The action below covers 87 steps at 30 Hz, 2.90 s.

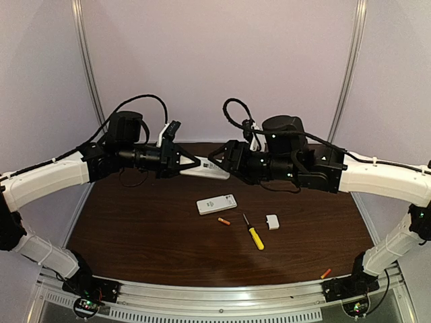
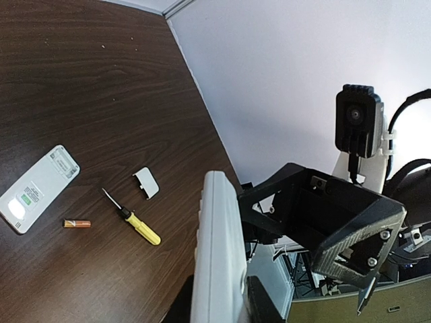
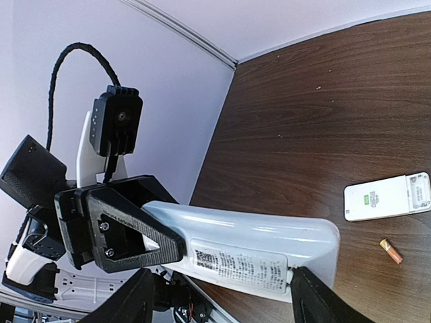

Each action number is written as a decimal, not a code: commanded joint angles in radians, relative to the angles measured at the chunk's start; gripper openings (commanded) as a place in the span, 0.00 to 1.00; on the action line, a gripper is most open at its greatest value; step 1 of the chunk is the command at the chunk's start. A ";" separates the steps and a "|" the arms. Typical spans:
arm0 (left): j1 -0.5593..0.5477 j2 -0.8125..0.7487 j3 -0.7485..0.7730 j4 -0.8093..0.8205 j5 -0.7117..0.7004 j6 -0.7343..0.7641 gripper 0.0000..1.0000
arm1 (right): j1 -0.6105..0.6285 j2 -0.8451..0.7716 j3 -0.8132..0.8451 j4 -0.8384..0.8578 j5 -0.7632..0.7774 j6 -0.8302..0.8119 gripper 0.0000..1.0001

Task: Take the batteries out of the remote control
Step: Remove the battery cover from the remote control.

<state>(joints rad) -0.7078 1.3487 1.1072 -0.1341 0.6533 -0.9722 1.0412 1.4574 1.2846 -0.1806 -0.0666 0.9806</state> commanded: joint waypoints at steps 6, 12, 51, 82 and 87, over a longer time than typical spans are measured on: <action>-0.048 -0.050 0.023 0.409 0.249 -0.063 0.00 | 0.020 0.018 -0.063 0.177 -0.186 0.065 0.71; -0.048 -0.052 0.024 0.441 0.279 -0.074 0.00 | 0.020 0.006 -0.084 0.224 -0.195 0.080 0.71; -0.048 -0.059 -0.002 0.510 0.332 -0.094 0.00 | -0.011 -0.026 -0.137 0.347 -0.312 0.078 0.71; -0.058 -0.077 -0.091 0.488 0.299 -0.077 0.00 | -0.030 0.008 -0.146 0.400 -0.496 0.082 0.70; -0.058 -0.084 -0.115 0.489 0.294 -0.074 0.00 | -0.030 0.019 -0.145 0.408 -0.511 0.083 0.70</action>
<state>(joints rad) -0.6727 1.2640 0.9913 0.1719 0.7456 -1.0718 0.9565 1.3788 1.1538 0.1974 -0.3668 1.0286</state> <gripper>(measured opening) 0.205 0.703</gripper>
